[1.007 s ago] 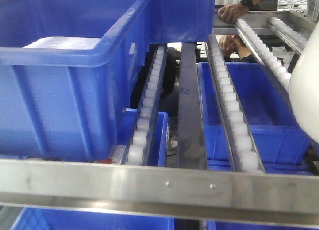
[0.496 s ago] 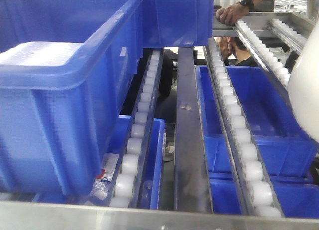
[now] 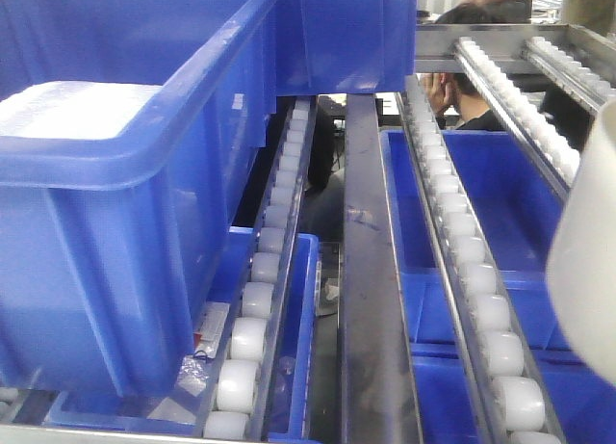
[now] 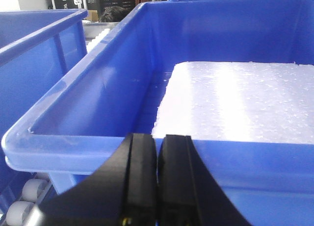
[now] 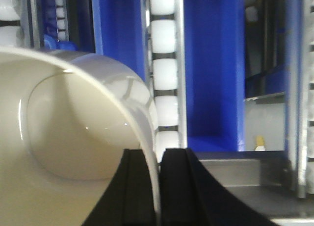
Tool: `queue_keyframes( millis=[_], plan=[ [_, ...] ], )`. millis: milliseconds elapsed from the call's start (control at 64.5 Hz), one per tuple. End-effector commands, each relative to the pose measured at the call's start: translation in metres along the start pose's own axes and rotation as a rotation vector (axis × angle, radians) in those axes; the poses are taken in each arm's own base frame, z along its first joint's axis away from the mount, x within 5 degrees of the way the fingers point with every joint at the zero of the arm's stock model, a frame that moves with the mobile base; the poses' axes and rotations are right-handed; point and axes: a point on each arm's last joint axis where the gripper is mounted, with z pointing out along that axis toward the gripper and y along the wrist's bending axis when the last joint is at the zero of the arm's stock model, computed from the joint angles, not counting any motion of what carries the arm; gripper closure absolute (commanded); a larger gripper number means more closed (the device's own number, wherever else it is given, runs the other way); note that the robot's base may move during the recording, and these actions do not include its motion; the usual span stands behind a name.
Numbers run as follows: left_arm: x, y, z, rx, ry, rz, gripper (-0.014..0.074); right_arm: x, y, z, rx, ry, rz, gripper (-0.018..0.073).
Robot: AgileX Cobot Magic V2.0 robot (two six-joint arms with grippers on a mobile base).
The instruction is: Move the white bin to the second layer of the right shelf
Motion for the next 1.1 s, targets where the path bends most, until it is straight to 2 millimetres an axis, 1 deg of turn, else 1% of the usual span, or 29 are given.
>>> queue_keyframes(
  millis=[0, 93, 139, 232, 279, 372, 449, 728, 790, 868, 945, 1023, 1085],
  plan=[
    [0.0042, 0.0002, 0.0002, -0.004, -0.059, -0.009, 0.0512, -0.0113, 0.0026, -0.0072, -0.028, -0.087, 0.011, 0.0480],
    [0.0042, 0.0002, 0.0002, -0.004, -0.059, -0.009, 0.0512, -0.0126, 0.0029, -0.0073, -0.030, -0.101, 0.011, 0.0477],
    [0.0042, 0.0002, 0.0002, -0.004, -0.059, -0.009, 0.0512, -0.0132, 0.0030, -0.0074, -0.032, -0.108, 0.011, 0.0458],
    [0.0042, 0.0002, 0.0002, -0.004, -0.059, -0.009, 0.0512, -0.0144, 0.0032, -0.0076, -0.034, -0.122, 0.010, 0.0366],
    [0.0042, 0.0002, 0.0002, -0.004, -0.059, -0.009, 0.0512, -0.0146, 0.0033, -0.0076, -0.035, -0.124, 0.010, 0.0304],
    [0.0042, 0.0002, 0.0002, -0.004, -0.059, -0.009, 0.0512, -0.0146, 0.0033, -0.0076, -0.035, -0.124, 0.010, 0.0243],
    [0.0042, 0.0002, 0.0002, -0.004, -0.059, -0.009, 0.0512, -0.0146, 0.0033, -0.0076, -0.035, -0.124, 0.010, 0.0230],
    [0.0042, 0.0002, 0.0002, -0.004, -0.059, -0.009, 0.0512, -0.0130, 0.0064, -0.0077, -0.071, -0.103, 0.047, 0.0226],
    [0.0042, 0.0002, 0.0002, -0.004, -0.059, -0.009, 0.0512, -0.0124, 0.0084, -0.0088, -0.093, -0.096, 0.067, 0.0209],
    [0.0042, 0.0002, 0.0002, -0.004, -0.059, -0.009, 0.0512, -0.0116, 0.0098, -0.0091, -0.110, -0.088, 0.075, 0.0159],
    [0.0042, 0.0002, 0.0002, -0.004, -0.059, -0.009, 0.0512, -0.0095, 0.0097, -0.0090, -0.108, -0.065, 0.071, 0.0130],
    [0.0042, 0.0002, 0.0002, -0.004, -0.059, -0.009, 0.0512, -0.0062, 0.0094, -0.0090, -0.103, -0.031, 0.062, 0.0133],
    [0.0042, 0.0002, 0.0002, -0.004, -0.059, -0.009, 0.0512, -0.0051, 0.0093, -0.0114, -0.104, -0.036, 0.039, 0.0133]
  ],
)
